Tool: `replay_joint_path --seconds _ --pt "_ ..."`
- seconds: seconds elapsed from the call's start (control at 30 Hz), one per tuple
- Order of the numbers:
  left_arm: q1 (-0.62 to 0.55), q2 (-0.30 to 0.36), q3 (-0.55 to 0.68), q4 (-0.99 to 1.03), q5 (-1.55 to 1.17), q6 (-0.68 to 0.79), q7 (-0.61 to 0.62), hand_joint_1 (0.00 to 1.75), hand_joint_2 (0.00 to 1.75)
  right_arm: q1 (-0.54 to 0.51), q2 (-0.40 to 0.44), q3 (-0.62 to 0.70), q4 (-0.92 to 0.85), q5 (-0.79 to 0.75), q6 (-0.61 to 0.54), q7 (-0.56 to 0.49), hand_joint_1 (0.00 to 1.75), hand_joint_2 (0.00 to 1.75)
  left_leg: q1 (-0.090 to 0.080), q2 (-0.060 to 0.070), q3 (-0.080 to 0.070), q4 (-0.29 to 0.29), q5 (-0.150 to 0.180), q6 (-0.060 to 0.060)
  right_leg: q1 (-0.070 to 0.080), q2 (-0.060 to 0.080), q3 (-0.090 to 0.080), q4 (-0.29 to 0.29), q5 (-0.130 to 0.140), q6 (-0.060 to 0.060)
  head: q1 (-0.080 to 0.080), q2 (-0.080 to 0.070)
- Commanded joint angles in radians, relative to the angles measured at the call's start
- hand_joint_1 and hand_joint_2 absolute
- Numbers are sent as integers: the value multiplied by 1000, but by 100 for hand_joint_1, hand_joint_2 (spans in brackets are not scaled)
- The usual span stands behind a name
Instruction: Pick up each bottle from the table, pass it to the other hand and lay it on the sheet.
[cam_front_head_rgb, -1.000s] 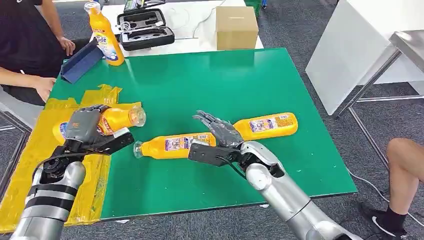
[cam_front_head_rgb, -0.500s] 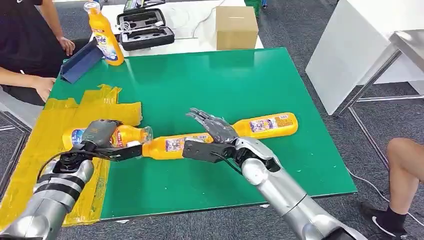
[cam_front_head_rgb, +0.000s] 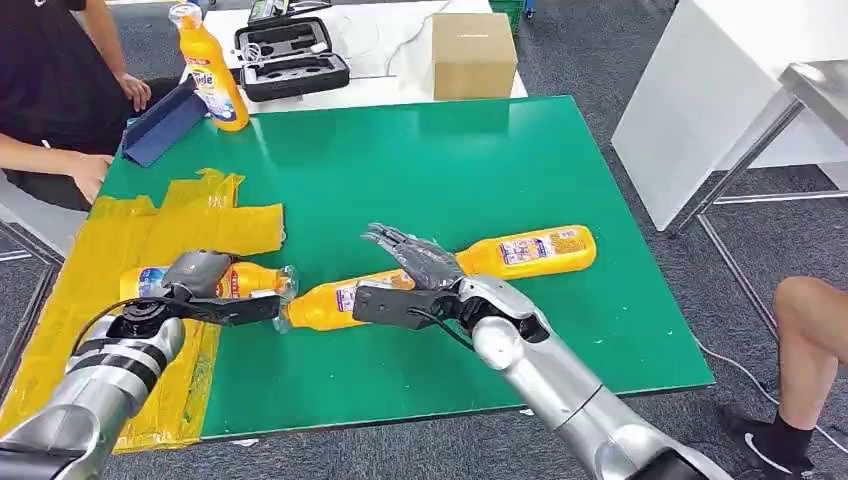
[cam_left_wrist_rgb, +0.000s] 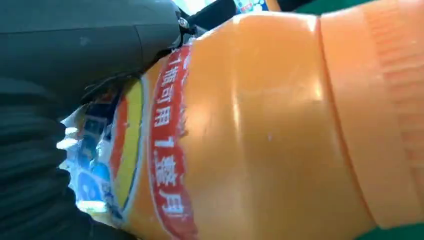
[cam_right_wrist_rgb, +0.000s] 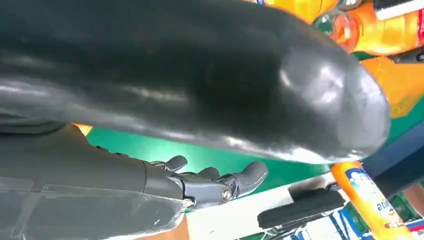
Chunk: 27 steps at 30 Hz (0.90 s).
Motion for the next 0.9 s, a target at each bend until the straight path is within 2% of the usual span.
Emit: replay_joint_path --seconds 0.03,0.1,0.13,0.4,0.67,0.77,0.9 --pt "-59 3 -16 115 18 -25 -26 0 175 -77 12 49 133 -1 11 3 0 175 0 1 3 0 -1 0 0 0 2 0 0 -1 0 0" --pt "-63 0 -8 111 33 -35 -41 0 175 -88 17 54 166 2 17 5 0 175 1 1 4 0 -1 -1 1 0 3 0 -1 -1 0 0" --pt "-67 -3 -1 109 48 -49 -54 0 0 -96 22 56 191 3 18 5 0 175 0 1 2 0 0 -1 1 0 2 0 0 -1 0 0" --pt "-101 -21 17 60 185 -139 -197 0 0 -202 84 69 454 8 38 -4 0 175 0 0 2 1 0 -1 1 -1 2 1 0 -1 0 0" --pt "-78 -48 63 -60 343 -171 -263 0 0 -255 132 84 586 38 27 -15 0 175 1 -1 3 2 -1 -1 2 -2 4 1 -2 -1 0 0" --pt "-49 -77 150 -185 576 -223 -316 0 0 -285 160 99 666 62 26 -25 0 175 0 0 1 1 1 -1 1 -1 1 1 0 -1 0 0" --pt "-17 -79 172 -300 710 -282 -311 0 0 -300 180 100 710 68 20 -37 0 175 0 0 2 2 0 -1 1 -2 2 1 -1 -1 0 0"
